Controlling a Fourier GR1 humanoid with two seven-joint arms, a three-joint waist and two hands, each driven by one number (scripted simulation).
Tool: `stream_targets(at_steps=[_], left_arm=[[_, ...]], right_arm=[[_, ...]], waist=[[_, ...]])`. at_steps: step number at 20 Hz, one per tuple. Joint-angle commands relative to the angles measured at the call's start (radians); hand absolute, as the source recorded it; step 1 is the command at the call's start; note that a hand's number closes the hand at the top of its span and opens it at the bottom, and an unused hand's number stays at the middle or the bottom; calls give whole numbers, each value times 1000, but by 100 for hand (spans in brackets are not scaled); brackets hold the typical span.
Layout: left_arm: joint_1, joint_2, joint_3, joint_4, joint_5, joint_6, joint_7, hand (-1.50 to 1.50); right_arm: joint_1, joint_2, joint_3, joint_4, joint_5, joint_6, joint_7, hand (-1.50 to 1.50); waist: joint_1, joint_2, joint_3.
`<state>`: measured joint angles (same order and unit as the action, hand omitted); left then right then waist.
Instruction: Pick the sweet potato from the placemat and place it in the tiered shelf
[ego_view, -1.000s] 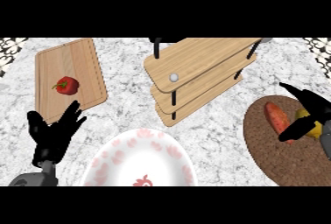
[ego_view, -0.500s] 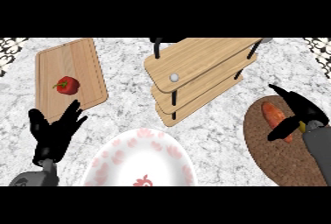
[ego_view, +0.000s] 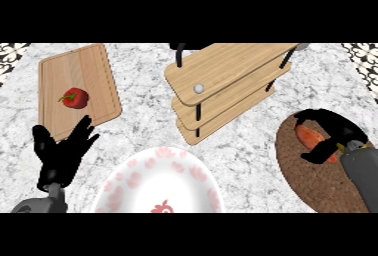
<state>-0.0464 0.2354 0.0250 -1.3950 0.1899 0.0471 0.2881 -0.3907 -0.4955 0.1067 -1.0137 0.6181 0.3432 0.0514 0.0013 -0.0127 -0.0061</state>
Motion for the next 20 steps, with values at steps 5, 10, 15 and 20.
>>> stream_targets(at_steps=[5, 10, 15, 20], left_arm=[[60, 11, 18, 1, 7, -50, -1, 0], [51, -5, 10, 15, -14, -9, 1, 0], [69, -13, 15, 15, -11, -8, -14, 0], [50, 9, 31, 20, -7, -18, 9, 0]], right_arm=[[115, -7, -32, -215, -32, 9, -83, 150], [163, 144, 197, -511, -34, 76, -105, 150], [228, 182, 327, -874, -44, 136, -47, 150], [322, 189, 256, -1242, -118, 158, 127, 150]], waist=[[-4, 10, 6], [-16, -1, 4], [-44, -10, 3], [-43, 0, 4]])
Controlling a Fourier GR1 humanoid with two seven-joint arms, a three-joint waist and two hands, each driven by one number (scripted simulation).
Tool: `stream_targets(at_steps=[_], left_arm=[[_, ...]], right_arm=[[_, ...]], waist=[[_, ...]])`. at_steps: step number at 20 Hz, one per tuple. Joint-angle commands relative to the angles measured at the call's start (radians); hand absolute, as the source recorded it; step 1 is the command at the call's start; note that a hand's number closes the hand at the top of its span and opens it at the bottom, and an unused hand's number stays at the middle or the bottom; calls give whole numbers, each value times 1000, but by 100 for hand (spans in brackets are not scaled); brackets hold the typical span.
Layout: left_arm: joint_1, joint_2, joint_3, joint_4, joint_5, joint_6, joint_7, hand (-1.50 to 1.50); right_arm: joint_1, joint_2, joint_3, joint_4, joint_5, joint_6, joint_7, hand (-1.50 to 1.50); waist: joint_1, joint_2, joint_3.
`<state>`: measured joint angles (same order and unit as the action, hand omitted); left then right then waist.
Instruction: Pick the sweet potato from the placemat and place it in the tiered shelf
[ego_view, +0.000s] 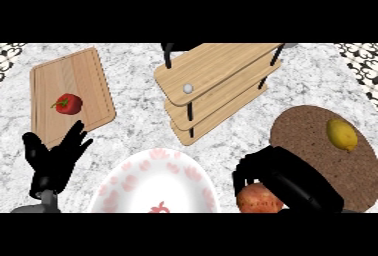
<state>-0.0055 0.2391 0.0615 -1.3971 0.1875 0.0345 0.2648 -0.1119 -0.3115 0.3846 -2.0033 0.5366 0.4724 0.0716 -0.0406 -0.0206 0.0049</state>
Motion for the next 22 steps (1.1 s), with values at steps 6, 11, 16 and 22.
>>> stream_targets(at_steps=[6, 11, 16, 22], left_arm=[[-38, -26, -19, 46, -23, 19, 27, 0], [5, -8, -20, 13, -13, -22, 27, 0], [-25, -12, -13, 27, -8, -25, 27, 0], [-1, -46, -32, 44, -41, -1, 1, 0]], right_arm=[[-107, 58, -196, -493, -255, 137, 492, 150], [-362, 60, -323, -419, -421, 139, 731, 150], [-649, -25, -492, -186, -598, 104, 845, 150], [-900, -96, -536, -11, -655, 45, 953, 150]], waist=[[17, 15, -9], [42, 15, -9], [48, 18, -8], [44, 17, -7]])
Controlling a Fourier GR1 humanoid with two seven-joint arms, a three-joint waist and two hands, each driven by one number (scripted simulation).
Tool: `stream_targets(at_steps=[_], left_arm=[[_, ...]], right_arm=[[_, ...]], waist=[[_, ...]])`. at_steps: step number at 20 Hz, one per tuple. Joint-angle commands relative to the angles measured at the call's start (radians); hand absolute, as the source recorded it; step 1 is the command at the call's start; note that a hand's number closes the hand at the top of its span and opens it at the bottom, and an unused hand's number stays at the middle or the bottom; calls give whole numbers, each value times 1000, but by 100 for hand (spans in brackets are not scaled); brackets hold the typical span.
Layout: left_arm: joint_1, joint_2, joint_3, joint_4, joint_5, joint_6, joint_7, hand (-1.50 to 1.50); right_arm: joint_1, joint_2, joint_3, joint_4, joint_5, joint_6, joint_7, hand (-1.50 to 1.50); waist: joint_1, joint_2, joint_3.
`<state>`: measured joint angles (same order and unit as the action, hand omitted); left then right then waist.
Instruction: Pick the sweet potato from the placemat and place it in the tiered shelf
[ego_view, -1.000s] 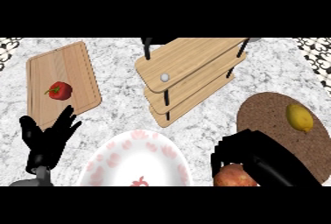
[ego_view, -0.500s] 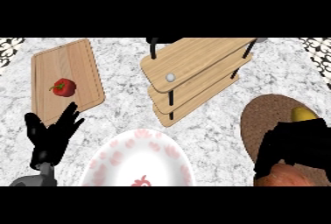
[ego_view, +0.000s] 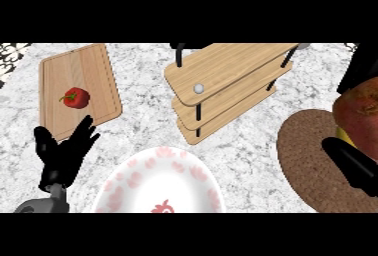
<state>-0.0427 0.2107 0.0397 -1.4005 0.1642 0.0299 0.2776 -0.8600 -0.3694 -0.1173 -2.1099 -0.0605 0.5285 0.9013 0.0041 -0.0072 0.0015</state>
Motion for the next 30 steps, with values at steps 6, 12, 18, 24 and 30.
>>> stream_targets(at_steps=[6, 12, 18, 24, 30], left_arm=[[33, 8, -6, -5, -10, -15, 42, 0], [-7, -29, -10, 44, -30, 9, 21, 0], [14, -34, -13, 23, -29, -5, 30, 0], [25, -8, 34, 73, -4, -53, -29, 0], [7, -18, 13, 46, -25, -46, -5, 0]], right_arm=[[-260, -80, -15, 405, 58, 16, -99, 150], [-335, -105, 20, 570, 83, 90, -223, 150], [-323, -48, 98, 697, 253, 16, -398, 150], [-300, -27, 109, 792, 334, -46, -540, 150], [-388, 19, 132, 996, 439, -142, -654, 150]], waist=[[16, 10, -2], [9, 10, -2], [13, 11, -2], [8, 10, -2], [15, 12, -2]])
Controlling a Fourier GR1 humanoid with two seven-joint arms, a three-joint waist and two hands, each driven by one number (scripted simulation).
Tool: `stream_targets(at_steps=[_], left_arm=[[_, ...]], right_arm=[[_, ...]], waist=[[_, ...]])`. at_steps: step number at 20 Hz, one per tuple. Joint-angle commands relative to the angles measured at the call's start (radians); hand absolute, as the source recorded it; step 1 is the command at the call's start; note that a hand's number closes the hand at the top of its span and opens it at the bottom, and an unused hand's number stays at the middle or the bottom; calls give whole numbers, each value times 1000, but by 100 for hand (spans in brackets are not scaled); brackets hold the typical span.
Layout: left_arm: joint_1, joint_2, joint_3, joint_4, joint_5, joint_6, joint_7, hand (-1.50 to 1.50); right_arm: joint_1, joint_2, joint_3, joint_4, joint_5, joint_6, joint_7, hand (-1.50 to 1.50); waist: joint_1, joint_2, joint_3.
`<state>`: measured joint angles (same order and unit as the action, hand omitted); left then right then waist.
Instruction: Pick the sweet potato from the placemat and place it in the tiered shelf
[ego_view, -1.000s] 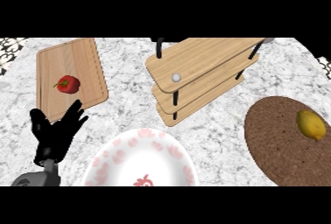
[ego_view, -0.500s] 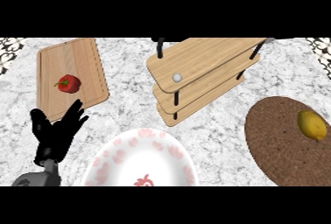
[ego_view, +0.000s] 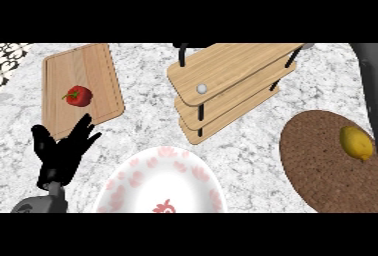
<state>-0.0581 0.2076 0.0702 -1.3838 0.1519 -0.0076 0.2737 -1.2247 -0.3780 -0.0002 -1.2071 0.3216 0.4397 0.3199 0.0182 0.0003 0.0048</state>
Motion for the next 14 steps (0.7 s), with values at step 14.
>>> stream_targets(at_steps=[14], left_arm=[[45, -13, 0, -12, -24, 1, 22, 0]], right_arm=[[-4, -6, 18, 179, 107, -13, -253, 150]], waist=[[-10, 0, -5]])
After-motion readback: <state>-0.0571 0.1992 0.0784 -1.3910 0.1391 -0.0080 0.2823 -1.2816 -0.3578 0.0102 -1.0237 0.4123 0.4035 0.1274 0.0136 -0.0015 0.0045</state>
